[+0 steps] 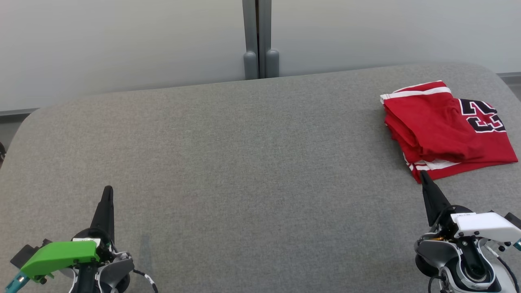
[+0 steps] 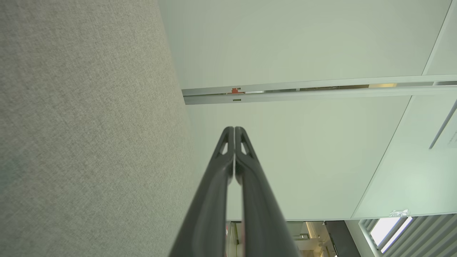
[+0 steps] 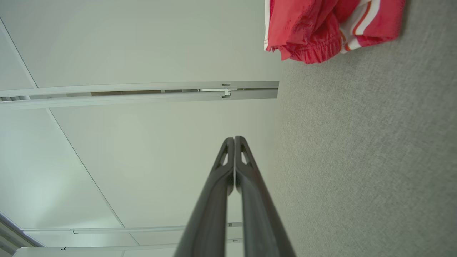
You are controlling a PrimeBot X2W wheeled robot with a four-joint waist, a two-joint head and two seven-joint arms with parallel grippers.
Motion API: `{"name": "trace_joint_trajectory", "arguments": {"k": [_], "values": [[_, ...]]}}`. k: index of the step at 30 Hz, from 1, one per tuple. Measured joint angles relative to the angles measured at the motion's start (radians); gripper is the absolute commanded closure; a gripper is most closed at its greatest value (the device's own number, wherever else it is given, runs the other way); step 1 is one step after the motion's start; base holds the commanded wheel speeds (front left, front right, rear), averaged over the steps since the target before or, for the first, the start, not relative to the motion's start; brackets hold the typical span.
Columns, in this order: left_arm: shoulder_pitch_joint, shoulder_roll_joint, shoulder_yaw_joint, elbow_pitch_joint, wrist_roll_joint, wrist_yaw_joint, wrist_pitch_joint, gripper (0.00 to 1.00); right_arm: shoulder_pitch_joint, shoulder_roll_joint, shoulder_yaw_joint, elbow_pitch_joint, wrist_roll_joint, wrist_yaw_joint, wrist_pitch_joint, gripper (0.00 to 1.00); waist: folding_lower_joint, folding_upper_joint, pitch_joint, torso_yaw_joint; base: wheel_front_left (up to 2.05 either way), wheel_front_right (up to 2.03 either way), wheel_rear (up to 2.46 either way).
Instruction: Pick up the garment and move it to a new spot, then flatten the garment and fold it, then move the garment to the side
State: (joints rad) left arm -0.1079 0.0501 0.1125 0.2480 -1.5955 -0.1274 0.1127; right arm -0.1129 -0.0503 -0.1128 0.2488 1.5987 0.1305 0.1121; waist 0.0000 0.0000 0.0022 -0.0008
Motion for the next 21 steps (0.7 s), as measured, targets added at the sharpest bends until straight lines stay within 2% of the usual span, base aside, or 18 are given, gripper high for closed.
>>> {"name": "trace_joint_trajectory", "arguments": {"k": [21], "values": [[0.000,-0.001,0.001,-0.003,-0.016,0.000,0.002,1.00,0.001,0.002,-0.002,-0.002,0.011,0.000,0.002,1.00,0.0000,0.0000,0.001,0.001,0.00,0.00,0.00]]}}
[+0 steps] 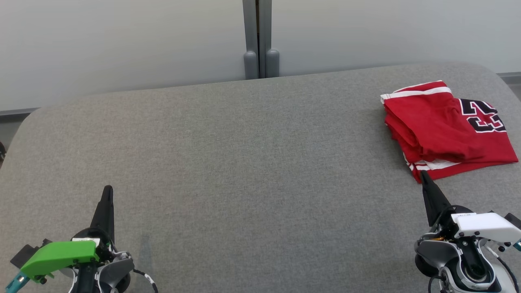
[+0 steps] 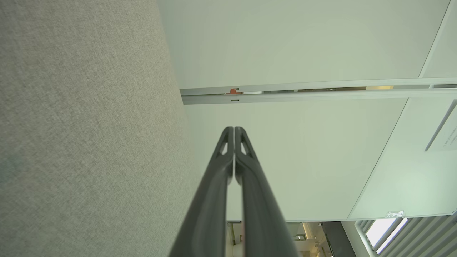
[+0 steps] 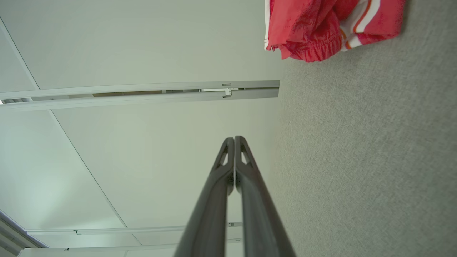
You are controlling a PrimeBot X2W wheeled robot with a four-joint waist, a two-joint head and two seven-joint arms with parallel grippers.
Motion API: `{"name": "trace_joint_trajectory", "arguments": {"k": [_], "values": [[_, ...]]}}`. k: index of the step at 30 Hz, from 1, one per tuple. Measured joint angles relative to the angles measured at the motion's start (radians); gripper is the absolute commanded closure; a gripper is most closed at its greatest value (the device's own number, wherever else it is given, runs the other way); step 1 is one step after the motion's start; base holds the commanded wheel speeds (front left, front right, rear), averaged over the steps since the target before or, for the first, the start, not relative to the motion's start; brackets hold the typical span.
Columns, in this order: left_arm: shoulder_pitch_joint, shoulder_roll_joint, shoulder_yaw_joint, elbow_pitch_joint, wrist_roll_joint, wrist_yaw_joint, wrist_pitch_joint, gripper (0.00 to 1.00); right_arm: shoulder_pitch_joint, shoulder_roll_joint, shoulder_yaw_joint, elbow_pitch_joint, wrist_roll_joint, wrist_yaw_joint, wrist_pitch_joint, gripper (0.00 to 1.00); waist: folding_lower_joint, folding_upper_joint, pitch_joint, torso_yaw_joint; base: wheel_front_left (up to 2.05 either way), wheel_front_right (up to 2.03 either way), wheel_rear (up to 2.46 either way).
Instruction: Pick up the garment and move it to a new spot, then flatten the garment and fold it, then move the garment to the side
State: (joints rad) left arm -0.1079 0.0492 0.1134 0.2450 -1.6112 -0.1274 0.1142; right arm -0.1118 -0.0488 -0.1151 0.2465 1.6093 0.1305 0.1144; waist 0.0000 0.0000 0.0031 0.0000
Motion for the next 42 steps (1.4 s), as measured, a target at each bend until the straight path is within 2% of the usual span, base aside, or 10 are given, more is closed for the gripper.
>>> {"name": "trace_joint_trajectory", "arguments": {"k": [42], "values": [[0.000,0.000,0.000,0.000,0.000,0.000,0.000,1.00,0.000,0.000,0.000,0.000,0.000,0.000,0.000,1.00,0.0000,0.0000,0.000,0.000,0.00,0.00,0.00]]}}
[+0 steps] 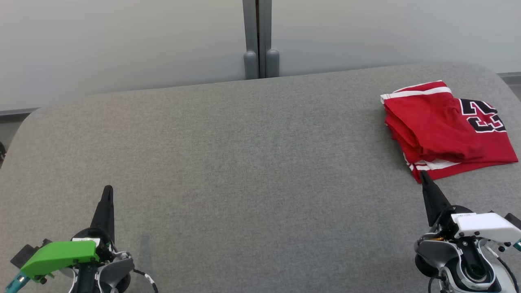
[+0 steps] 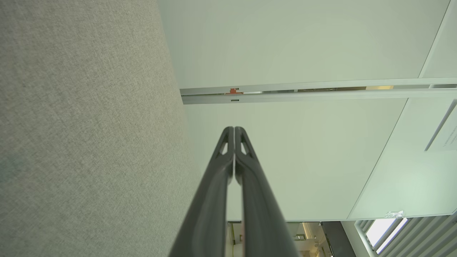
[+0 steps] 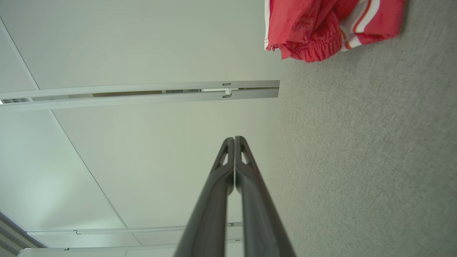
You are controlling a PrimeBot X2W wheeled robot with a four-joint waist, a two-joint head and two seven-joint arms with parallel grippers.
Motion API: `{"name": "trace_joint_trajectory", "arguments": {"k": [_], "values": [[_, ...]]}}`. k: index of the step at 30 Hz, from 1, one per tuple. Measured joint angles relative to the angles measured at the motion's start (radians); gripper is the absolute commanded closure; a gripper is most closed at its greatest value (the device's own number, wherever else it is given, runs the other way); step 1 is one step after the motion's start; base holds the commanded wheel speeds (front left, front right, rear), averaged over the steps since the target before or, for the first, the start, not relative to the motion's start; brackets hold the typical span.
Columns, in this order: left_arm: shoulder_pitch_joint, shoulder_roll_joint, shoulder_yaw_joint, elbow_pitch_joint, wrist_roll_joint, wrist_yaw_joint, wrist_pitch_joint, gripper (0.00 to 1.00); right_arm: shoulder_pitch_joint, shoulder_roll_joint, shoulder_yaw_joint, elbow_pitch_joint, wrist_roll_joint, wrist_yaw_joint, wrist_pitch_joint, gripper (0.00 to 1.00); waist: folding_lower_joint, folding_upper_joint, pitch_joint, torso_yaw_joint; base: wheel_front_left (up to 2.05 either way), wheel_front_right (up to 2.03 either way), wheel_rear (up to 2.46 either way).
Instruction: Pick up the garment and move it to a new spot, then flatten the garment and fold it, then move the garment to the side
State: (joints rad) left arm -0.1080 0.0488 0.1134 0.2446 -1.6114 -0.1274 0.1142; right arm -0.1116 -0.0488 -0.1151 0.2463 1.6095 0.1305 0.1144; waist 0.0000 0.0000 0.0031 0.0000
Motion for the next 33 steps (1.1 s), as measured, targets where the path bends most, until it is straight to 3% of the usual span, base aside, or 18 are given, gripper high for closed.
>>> {"name": "trace_joint_trajectory", "arguments": {"k": [33], "values": [[0.000,0.000,0.000,0.000,0.000,0.000,0.000,1.00,0.000,0.000,0.000,0.000,0.000,0.000,0.000,1.00,0.0000,0.0000,0.000,0.000,0.00,0.00,0.00]]}}
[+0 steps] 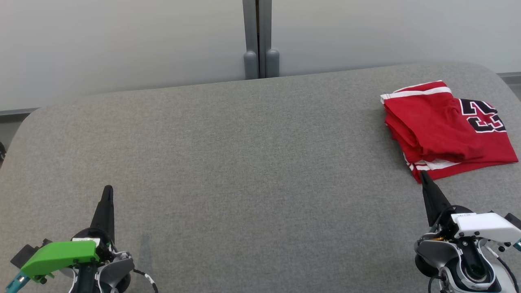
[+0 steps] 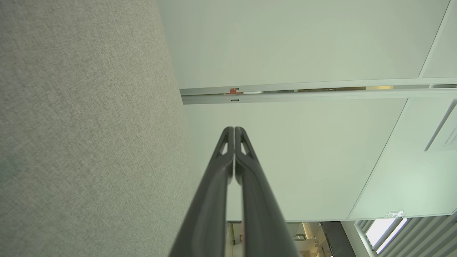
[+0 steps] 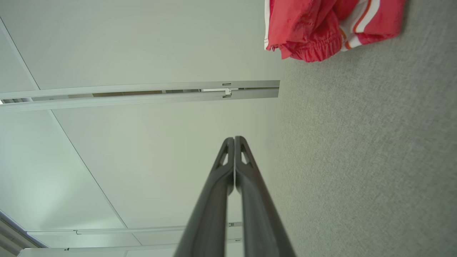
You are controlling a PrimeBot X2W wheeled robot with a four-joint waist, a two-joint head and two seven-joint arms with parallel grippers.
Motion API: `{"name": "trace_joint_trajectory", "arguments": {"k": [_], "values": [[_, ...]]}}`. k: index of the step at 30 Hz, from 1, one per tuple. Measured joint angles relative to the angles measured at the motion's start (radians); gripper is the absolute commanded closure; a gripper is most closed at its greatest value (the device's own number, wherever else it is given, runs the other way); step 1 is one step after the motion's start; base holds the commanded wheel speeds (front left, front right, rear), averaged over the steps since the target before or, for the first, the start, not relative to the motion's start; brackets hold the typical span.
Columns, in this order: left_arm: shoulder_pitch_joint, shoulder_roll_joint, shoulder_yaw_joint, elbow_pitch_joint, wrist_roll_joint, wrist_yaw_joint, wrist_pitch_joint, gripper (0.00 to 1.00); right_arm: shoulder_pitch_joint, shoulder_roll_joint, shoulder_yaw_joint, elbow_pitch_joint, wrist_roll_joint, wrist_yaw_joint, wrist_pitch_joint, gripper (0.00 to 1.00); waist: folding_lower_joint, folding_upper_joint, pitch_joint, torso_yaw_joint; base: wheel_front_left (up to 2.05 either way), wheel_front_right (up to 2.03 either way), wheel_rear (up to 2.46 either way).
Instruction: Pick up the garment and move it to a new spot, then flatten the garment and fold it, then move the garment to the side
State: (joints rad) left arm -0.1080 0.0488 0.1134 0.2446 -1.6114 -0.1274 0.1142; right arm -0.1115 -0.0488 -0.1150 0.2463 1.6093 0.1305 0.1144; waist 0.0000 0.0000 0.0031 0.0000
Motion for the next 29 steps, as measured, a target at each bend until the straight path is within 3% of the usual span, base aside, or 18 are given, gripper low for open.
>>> {"name": "trace_joint_trajectory", "arguments": {"k": [29], "values": [[0.000,0.000,0.000,0.000,0.000,0.000,0.000,1.00,0.000,0.000,0.000,0.000,0.000,0.000,0.000,1.00,0.0000,0.0000,0.000,0.000,0.00,0.00,0.00]]}}
